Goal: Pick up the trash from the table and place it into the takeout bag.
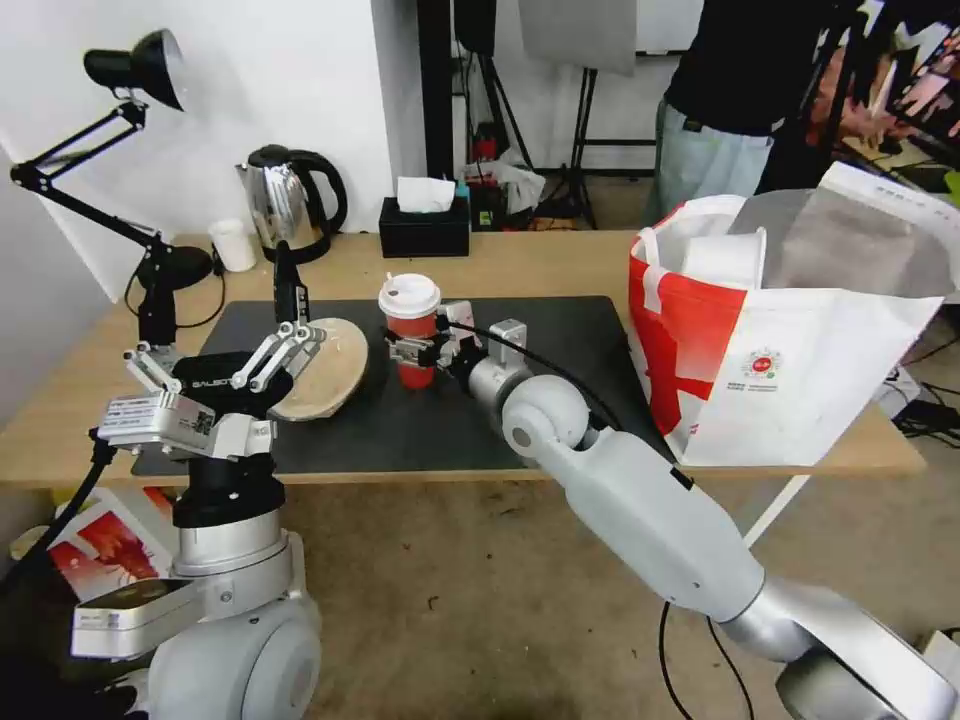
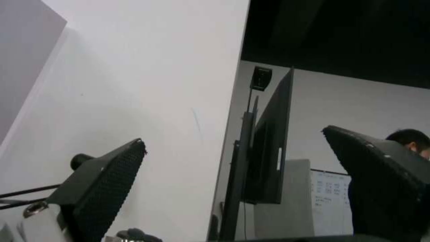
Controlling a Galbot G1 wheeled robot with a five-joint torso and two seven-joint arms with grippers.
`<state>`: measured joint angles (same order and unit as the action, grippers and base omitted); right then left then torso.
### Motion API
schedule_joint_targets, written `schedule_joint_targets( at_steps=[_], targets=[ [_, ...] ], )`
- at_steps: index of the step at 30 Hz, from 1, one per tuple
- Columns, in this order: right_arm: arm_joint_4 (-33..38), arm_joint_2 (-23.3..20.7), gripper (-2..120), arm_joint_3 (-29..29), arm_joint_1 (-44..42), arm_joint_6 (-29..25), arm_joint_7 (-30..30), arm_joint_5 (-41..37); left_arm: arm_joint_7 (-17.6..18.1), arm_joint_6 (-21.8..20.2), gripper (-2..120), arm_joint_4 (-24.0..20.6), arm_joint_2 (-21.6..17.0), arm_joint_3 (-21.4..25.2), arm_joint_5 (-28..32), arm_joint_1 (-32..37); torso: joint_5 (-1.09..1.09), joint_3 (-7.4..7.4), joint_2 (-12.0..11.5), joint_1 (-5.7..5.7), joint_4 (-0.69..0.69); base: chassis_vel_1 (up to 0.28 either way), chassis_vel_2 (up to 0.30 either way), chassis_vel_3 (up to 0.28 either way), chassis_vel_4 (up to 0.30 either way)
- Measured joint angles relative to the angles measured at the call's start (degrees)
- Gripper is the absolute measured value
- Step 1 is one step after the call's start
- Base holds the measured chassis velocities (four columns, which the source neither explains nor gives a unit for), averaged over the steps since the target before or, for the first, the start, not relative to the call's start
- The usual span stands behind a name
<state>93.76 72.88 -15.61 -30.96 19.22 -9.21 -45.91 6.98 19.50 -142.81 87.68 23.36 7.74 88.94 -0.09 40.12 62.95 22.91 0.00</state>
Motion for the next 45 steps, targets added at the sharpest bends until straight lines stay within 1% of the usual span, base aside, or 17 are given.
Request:
schedule_joint_targets(
  at_steps=[1, 4, 5, 9, 11, 13, 14, 17, 18, 21, 22, 26, 36, 39, 40, 42, 45],
  targets=[
    [0.05, -0.04, 67, 0.0, -0.01, 0.0, 0.01, -0.03, 0.0, 0.0, 100, 0.0, 0.0, 0.0, 0.0, -0.01, 0.0, 0.0, 0.0, 0.0, 0.0, 0.0, 0.0, 0.0, 0.0],
    [0.29, -0.22, 55, 0.0, -0.04, -0.02, 0.05, -0.1, 0.01, 0.0, 100, 0.0, -0.01, 0.0, 0.03, -0.05, 0.0, 0.0, 0.0, 0.0, 0.0, 0.0, 0.0, 0.0, 0.0],
    [0.29, -0.22, 55, 0.0, -0.04, -0.02, 0.05, -0.1, 0.01, 0.0, 100, 0.0, -0.01, 0.0, 0.03, -0.05, 0.0, 0.0, 0.0, 0.0, 0.0, 0.0, 0.0, 0.0, 0.0],
    [0.88, -0.7, 41, 0.0, -0.25, -0.02, 0.05, -0.21, 0.02, 0.0, 100, 0.05, -0.04, -0.13, 0.04, -0.05, 0.0, 0.0, 0.0, 0.0, 0.0, 0.0, 0.0, 0.0, 0.0],
    [0.98, -0.78, 40, 0.0, -0.3, -0.02, 0.05, -0.22, 0.02, 0.0, 100, 0.06, -0.05, -0.16, 0.05, -0.05, 0.0, 0.0, 0.0, 0.0, 0.0, 0.0, 0.0, 0.0, 0.0],
    [1.25, -0.92, 33, 0.0, -0.36, -0.02, 0.02, -0.25, 0.02, 0.0, 100, 0.07, -0.1, -0.17, 0.05, -0.07, 0.0, 0.0, 0.0, 0.0, 0.0, 0.0, 0.0, 0.0, 0.0],
    [1.25, -0.92, 33, 0.0, -0.36, -0.02, 0.02, -0.25, 0.02, 0.0, 100, 0.07, -0.1, -0.17, 0.05, -0.07, 0.0, 0.0, 0.0, 0.0, 0.0, 0.0, 0.0, 0.0, 0.0],
    [1.87, -1.13, 23, 0.0, 0.31, 0.01, -0.22, -0.89, 0.02, 0.0, 100, 0.08, -0.16, -0.17, 0.05, -0.1, 0.0, 0.0, 0.0, 0.0, 0.0, 0.0, 0.0, 0.0, 0.0],
    [1.87, -1.13, 23, 0.0, 0.31, 0.01, -0.22, -0.89, 0.02, 0.0, 100, 0.08, -0.16, -0.17, 0.05, -0.1, 0.0, 0.0, 0.0, 0.0, 0.0, 0.0, 0.0, 0.0, 0.0],
    [2.33, -1.3, 16, 0.01, 1.86, 0.07, -0.86, -1.85, 0.02, -0.02, 100, 0.08, -0.21, -0.15, 0.08, -0.19, 0.01, 0.0, 0.0, 0.0, 0.0, 0.0, 0.0, 0.0, 0.0],
    [2.33, -1.3, 16, 0.01, 1.86, 0.07, -0.86, -1.85, 0.02, -0.02, 100, 0.08, -0.21, -0.15, 0.08, -0.19, 0.01, 0.0, 0.0, 0.0, 0.0, 0.0, 0.0, 0.0, 0.0],
    [3.72, -2.74, 4, 0.27, 5.47, 0.32, -1.58, -4.69, 0.05, -0.05, 100, 0.27, -0.2, -0.13, 0.13, -0.39, 0.0, 0.0, 0.0, 0.0, 0.0, 0.0, 0.0, 0.0, 0.0],
    [6.56, -5.73, 3, 2.22, 12.2, 1.2, -3.48, -10.06, 0.07, -0.06, 100, 1.19, 0.12, -0.6, 0.17, -1.13, 0.0, 0.0, 0.0, 0.0, 0.0, 0.0, 0.0, 0.0, 0.0],
    [6.89, -7.9, 3, 3.4, 17.51, 1.53, -4.5, -13.55, 0.1, -0.06, 100, 1.32, 0.02, -0.62, 0.28, -1.37, 0.01, 0.0, 0.0, 0.0, 0.0, 0.0, 0.0, 0.0, 0.0],
    [6.89, -7.9, 3, 3.4, 17.51, 1.53, -4.5, -13.55, 0.1, -0.06, 100, 1.32, 0.02, -0.62, 0.28, -1.37, 0.01, 0.0, 0.0, 0.0, 0.0, 0.0, 0.0, 0.0, 0.0],
    [6.7, -9.84, 3, 3.71, 21.21, 1.67, -5.24, -15.57, 0.11, -0.05, 100, 1.5, 0.01, -0.68, 0.37, -1.58, 0.01, 0.0, 0.0, 0.0, 0.0, 0.0, 0.0, 0.0, 0.0],
    [6.63, -11.84, 3, 3.71, 24.04, 2.03, -5.95, -17.32, 0.12, -0.04, 100, 1.63, 0.11, -0.81, 0.45, -1.83, 0.01, 0.0, 0.0, 0.0, 0.0, 0.0, 0.0, 0.0, 0.0]
  ],
)
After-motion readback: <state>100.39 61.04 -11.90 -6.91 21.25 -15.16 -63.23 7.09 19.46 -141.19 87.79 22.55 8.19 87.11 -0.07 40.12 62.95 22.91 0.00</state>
